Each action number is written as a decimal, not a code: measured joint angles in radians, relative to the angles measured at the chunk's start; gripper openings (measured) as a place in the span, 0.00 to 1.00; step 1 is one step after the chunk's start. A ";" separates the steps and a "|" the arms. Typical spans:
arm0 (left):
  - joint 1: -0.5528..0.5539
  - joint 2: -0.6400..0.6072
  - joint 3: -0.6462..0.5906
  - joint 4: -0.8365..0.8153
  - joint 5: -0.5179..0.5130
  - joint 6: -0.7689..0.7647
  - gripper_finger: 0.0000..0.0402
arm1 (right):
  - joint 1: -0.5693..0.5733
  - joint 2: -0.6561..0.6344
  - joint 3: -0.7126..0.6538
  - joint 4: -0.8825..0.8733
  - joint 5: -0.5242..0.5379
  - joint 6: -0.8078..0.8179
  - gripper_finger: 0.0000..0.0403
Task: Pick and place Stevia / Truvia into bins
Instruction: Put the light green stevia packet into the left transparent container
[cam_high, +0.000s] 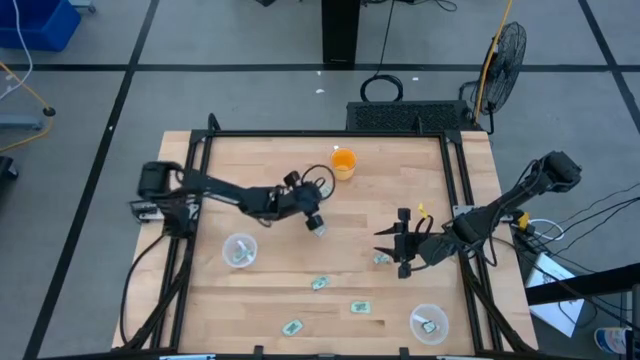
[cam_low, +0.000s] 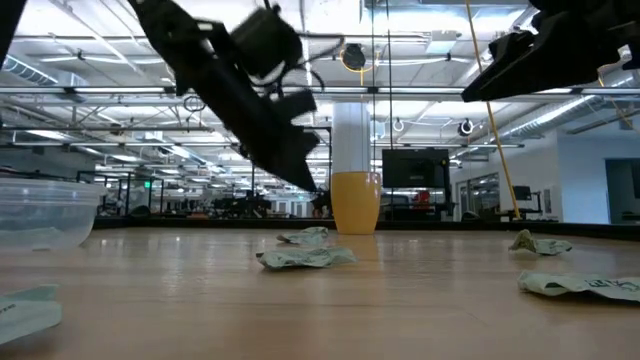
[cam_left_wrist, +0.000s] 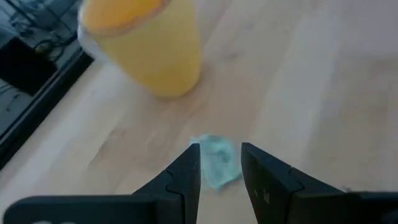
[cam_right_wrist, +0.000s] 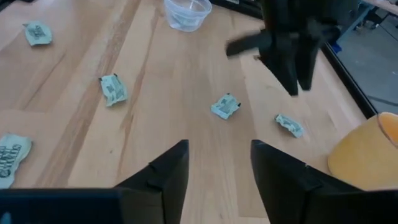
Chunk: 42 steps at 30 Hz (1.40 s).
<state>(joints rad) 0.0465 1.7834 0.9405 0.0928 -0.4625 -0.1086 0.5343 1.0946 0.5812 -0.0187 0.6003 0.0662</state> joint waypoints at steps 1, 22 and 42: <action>0.013 0.021 0.000 0.016 0.000 0.014 0.30 | 0.000 0.000 0.000 0.001 0.000 0.000 0.42; 0.096 0.129 0.000 0.136 0.141 -0.028 0.50 | 0.000 0.000 0.000 0.000 0.000 -0.003 0.43; 0.093 0.199 0.003 0.154 0.068 -0.060 0.58 | -0.001 -0.001 0.000 0.000 0.000 -0.001 0.43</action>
<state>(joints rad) 0.1398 1.9827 0.9436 0.2470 -0.3943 -0.1683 0.5335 1.0939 0.5812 -0.0192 0.6003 0.0655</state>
